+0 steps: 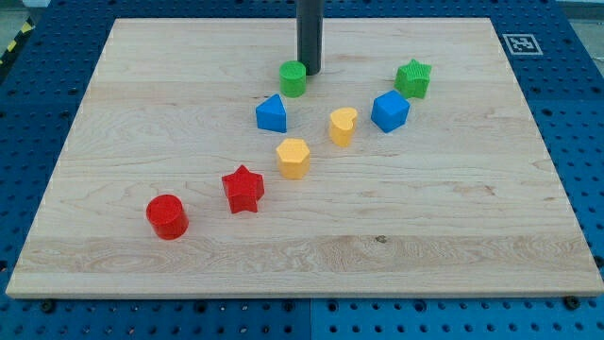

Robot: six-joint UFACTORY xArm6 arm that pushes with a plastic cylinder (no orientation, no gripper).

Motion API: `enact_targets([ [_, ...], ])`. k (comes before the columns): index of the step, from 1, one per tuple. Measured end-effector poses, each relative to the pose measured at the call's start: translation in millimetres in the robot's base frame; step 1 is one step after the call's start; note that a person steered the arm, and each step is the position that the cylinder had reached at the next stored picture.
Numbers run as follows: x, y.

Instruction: Slide the green circle a bit left

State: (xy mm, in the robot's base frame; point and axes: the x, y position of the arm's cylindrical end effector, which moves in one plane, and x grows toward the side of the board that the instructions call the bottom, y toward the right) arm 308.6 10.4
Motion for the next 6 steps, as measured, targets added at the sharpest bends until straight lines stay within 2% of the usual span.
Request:
enact_targets([
  [1,1.8,49.8],
  [2,21.9,72.2],
  [6,30.5,2.0],
])
